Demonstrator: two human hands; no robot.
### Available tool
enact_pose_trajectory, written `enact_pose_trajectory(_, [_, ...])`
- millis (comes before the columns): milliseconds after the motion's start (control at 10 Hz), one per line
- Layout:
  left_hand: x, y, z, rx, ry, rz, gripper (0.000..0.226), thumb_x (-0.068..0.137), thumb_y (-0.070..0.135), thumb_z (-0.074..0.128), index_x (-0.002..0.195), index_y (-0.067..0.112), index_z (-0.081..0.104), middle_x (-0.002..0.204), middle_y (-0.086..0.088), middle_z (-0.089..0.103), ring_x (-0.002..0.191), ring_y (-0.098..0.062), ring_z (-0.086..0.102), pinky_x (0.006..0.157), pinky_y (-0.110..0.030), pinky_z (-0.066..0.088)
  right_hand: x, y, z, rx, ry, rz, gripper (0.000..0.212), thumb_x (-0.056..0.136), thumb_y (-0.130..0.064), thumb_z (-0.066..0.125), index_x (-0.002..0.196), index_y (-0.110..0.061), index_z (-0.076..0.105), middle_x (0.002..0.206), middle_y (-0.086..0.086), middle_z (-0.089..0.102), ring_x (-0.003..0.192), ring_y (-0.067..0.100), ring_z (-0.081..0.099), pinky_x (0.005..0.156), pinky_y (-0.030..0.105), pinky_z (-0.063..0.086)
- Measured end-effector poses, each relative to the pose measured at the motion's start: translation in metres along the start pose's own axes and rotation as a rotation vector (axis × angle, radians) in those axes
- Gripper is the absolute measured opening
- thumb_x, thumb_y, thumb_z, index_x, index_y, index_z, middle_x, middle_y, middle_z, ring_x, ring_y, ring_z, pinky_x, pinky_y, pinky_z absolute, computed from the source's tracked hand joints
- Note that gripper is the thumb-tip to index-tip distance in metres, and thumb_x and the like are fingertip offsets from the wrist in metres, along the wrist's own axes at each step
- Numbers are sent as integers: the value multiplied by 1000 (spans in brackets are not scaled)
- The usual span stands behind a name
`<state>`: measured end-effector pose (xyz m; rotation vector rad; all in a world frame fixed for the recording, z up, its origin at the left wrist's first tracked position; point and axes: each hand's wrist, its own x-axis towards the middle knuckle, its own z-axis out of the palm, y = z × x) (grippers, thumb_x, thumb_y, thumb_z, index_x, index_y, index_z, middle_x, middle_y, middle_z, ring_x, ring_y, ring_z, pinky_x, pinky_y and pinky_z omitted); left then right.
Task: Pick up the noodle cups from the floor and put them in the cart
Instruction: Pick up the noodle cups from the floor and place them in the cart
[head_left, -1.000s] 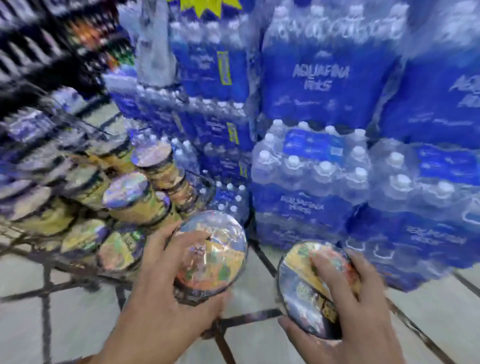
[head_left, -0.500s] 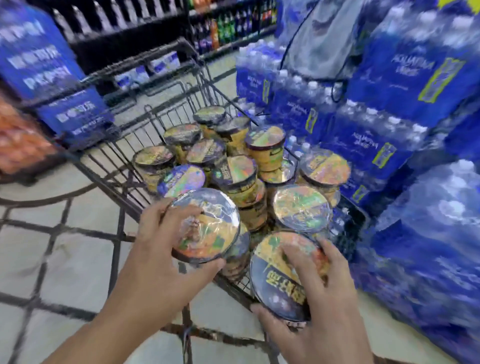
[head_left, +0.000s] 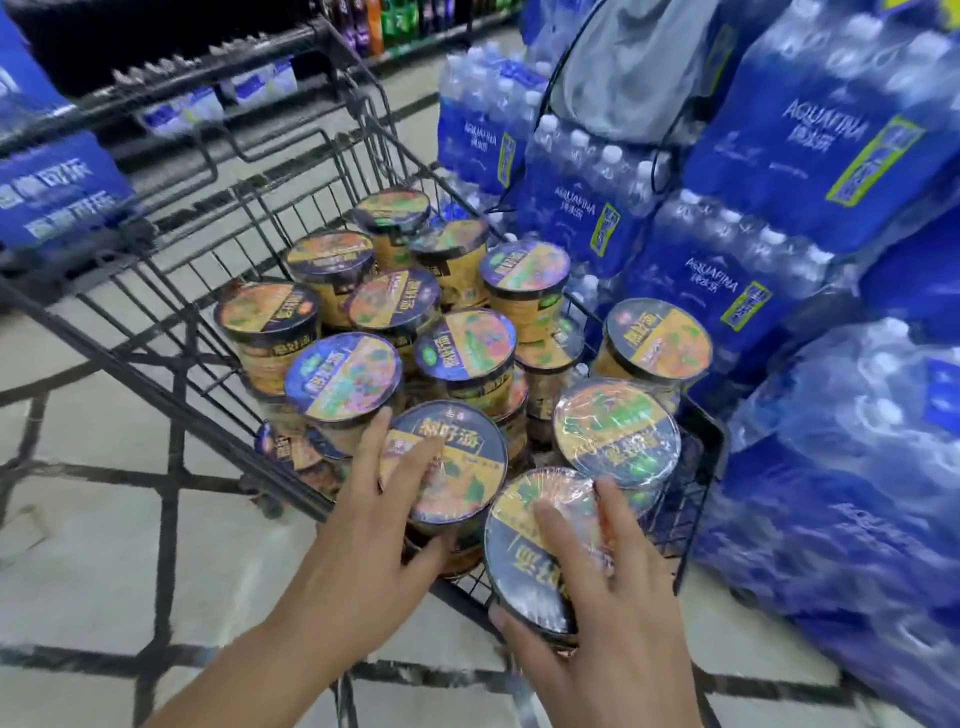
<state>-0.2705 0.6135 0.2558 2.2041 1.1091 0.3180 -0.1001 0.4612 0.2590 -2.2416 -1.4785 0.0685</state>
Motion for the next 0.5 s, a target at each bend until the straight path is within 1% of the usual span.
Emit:
enact_pose_trajectory(100, [-6, 4, -8, 50, -30, -10, 97, 94, 33, 72, 155, 64, 3, 162, 25, -38, 161, -18, 3, 109, -41, 48, 1, -2, -3, -20, -31, 17, 86, 68, -75, 65, 145, -38, 58, 166, 8, 36, 122, 47, 61, 92, 57, 57])
enact_pose_trajectory(200, [-20, 16, -29, 75, -17, -31, 98, 92, 28, 69, 154, 62, 1, 161, 26, -37, 160, -17, 2, 109, -37, 46, -2, -6, -15, -41, -96, 45, 100, 64, -81, 63, 155, -45, 42, 172, 3, 23, 138, 45, 49, 104, 60, 51])
enact_pose_trajectory(300, [-48, 34, -56, 105, 36, -92, 84, 97, 44, 62, 153, 65, 3, 164, 29, -28, 160, -12, -3, 118, -40, 39, -13, -19, -44, -22, -92, 22, 104, 67, -82, 61, 160, -49, 30, 175, -5, 12, 150, 38, 34, 115, 58, 41])
enact_pose_trajectory(400, [-83, 59, -76, 157, 52, -86, 71, 93, 74, 35, 158, 59, 10, 168, 26, -19, 159, -8, -10, 128, -42, 21, -28, -30, -79, -47, -33, -16, 98, 70, -78, 61, 159, -44, 38, 173, -1, 23, 147, 38, 40, 112, 61, 44])
enact_pose_trajectory(500, [-126, 93, -93, 207, 31, -101, 84, 85, 86, 9, 162, 52, 18, 173, 18, -9, 159, -9, -12, 129, -38, 7, -57, -40, -117, -99, -86, -14, 97, 70, -80, 58, 158, -44, 40, 171, -1, 29, 148, 37, 41, 111, 63, 43])
